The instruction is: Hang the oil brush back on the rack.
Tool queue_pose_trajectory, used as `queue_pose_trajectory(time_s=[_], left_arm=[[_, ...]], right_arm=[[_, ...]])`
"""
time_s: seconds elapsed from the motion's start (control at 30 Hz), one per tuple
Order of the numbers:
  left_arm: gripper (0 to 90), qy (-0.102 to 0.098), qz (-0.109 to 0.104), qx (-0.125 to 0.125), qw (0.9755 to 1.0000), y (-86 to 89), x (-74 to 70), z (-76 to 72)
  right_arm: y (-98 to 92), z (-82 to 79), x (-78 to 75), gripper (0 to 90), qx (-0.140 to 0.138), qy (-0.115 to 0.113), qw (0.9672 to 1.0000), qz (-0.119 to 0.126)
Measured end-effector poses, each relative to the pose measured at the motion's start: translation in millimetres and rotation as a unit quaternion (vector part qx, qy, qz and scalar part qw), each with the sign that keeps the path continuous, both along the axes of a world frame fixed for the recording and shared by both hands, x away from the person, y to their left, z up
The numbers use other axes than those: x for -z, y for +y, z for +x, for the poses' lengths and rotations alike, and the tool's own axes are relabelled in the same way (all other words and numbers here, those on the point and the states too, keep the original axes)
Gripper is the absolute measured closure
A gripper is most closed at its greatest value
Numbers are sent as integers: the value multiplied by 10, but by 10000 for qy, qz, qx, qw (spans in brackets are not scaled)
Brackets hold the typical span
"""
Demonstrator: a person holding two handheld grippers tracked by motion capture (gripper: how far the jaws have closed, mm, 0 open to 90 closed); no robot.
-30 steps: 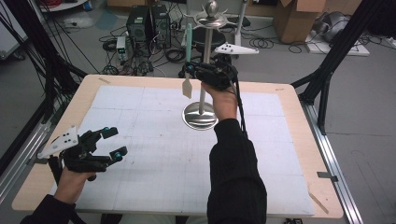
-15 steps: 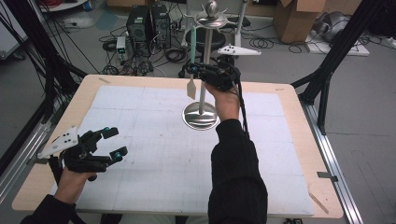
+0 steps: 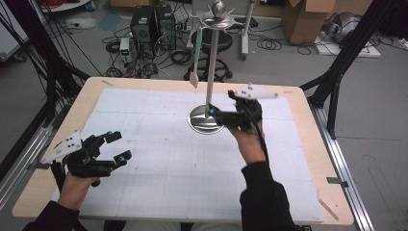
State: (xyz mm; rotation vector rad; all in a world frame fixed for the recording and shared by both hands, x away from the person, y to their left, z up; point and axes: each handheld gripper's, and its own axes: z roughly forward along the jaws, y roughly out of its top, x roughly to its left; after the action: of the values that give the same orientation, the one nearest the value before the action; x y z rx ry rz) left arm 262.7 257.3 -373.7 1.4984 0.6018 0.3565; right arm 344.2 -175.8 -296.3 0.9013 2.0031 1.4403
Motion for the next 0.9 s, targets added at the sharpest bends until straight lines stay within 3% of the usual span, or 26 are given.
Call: queue_pose_trajectory(time_s=[0.13,0.27,0.43,0.57,0.7,0.9], left_arm=[[183,32,-17,-80,10000,7,30,12],[184,9,2,-164,9999,19,47,17],[184,-7,16,-236,9997,15,60,28],[184,7,29,-294,9996,8,71,34],[185,-4,143,-303,9994,7,79,29],[185,18,97,-292,9995,17,91,18]], right_arm=[[-231,-363,297,167,-5,16,9999,-169],[-502,-804,552,167,-138,-163,9995,-226],[-888,-1249,839,162,288,-77,9995,-82],[-1129,-1404,900,158,631,-43,9977,244],[-1203,-1505,887,158,694,-145,9972,255],[-1260,-1529,884,158,872,-246,9954,323]])
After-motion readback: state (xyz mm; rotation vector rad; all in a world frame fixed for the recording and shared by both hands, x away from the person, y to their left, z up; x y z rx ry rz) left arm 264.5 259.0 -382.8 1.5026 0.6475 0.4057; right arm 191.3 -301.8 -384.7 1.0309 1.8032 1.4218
